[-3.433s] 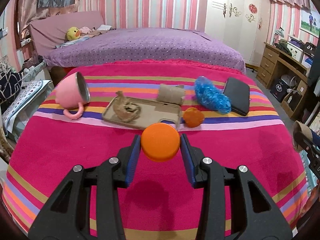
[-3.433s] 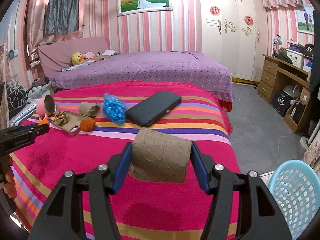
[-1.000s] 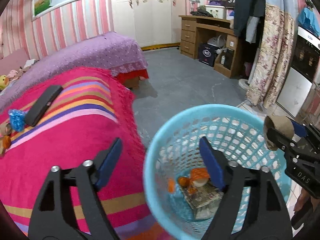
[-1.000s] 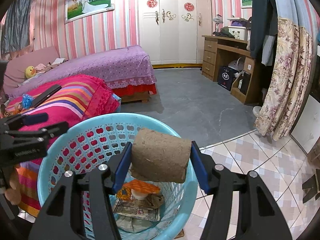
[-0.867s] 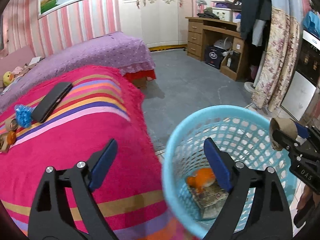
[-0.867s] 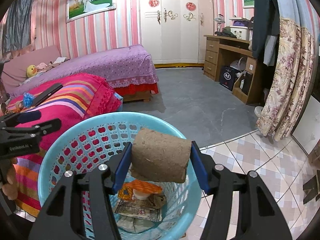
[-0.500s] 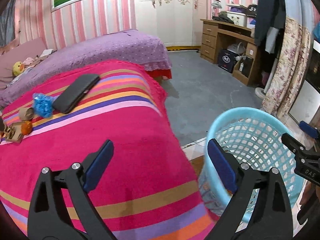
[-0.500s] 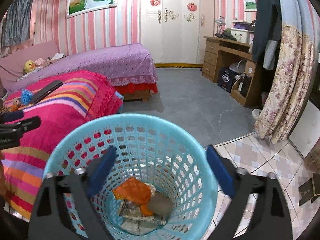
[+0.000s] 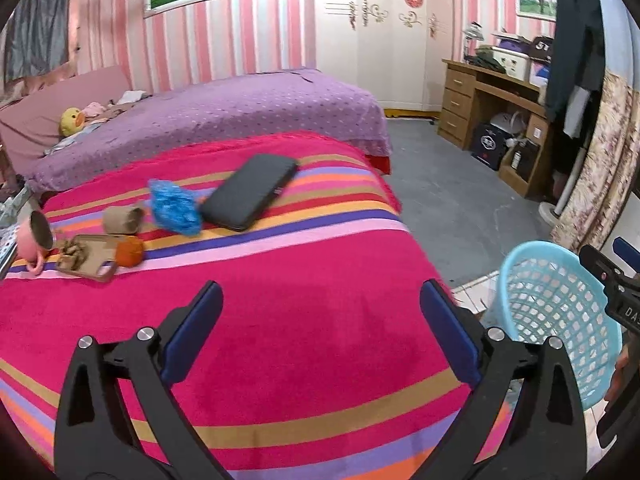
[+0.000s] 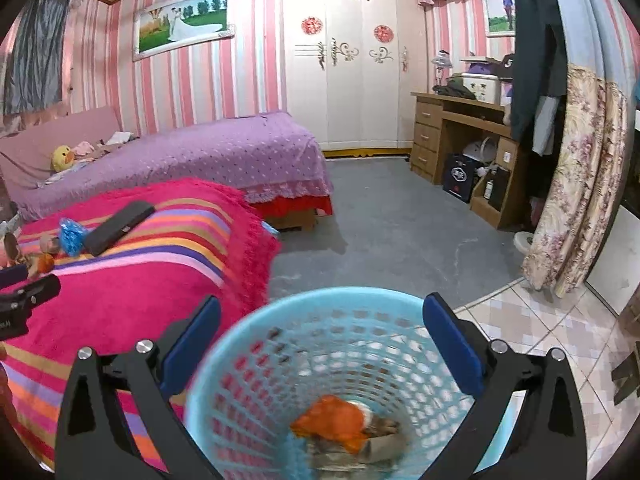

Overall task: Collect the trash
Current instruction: 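Move both open grippers back over the items on the bed, then grasp the small orange fruit with the right gripper while the left gripper grasps the crumpled brown paper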

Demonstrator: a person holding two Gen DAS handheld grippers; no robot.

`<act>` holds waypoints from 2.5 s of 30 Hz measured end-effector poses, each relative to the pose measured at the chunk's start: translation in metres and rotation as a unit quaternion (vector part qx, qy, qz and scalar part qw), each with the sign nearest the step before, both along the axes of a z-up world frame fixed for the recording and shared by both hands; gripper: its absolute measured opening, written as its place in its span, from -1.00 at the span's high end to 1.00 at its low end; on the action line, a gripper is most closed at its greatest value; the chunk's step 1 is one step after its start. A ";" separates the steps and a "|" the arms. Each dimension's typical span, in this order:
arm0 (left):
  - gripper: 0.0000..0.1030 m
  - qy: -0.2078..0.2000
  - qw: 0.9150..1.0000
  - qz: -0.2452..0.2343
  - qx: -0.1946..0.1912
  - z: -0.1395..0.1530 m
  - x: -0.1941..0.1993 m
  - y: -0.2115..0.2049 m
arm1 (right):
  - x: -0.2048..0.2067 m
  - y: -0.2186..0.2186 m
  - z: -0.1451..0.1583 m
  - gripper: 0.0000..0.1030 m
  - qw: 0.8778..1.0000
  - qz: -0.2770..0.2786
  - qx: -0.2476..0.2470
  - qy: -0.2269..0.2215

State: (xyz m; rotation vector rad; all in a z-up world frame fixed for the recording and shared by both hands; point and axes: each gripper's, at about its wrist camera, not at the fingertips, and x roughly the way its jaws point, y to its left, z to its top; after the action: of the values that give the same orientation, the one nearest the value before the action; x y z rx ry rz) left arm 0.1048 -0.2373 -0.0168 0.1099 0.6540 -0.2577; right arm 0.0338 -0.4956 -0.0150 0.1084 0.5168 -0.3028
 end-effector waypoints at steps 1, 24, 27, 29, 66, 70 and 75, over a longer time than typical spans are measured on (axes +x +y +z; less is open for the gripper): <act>-0.86 -0.001 1.000 0.005 0.001 0.002 0.002 0.010 | 0.004 0.006 0.001 -0.91 1.000 0.003 -0.001 0.001; -0.89 -0.005 0.992 0.124 0.006 0.009 0.055 0.195 | 0.082 0.138 -0.001 -0.91 0.997 0.074 0.003 0.019; -0.89 0.000 0.991 0.136 0.008 0.004 0.062 0.214 | 0.088 0.148 -0.002 -0.91 0.997 0.077 0.003 0.021; -0.89 -0.002 0.989 0.149 0.015 0.000 0.065 0.227 | 0.091 0.154 -0.002 -0.91 0.997 0.080 0.001 0.021; -0.89 0.041 0.965 0.257 -0.031 -0.018 0.123 0.399 | 0.197 0.378 -0.033 -0.79 0.968 0.233 -0.027 0.086; -0.89 0.044 0.967 0.250 -0.021 -0.020 0.129 0.394 | 0.217 0.391 -0.037 -0.35 0.961 0.254 -0.019 0.107; -0.89 0.042 0.970 0.240 -0.015 -0.018 0.131 0.384 | 0.223 0.405 -0.048 0.06 0.950 0.283 -0.025 0.132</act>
State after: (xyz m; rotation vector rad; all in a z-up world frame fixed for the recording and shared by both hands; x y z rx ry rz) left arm 0.2357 0.1464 -0.0346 -0.0911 0.7389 0.1961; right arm 0.2571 -0.0904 -0.0633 -0.1324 0.7800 0.2367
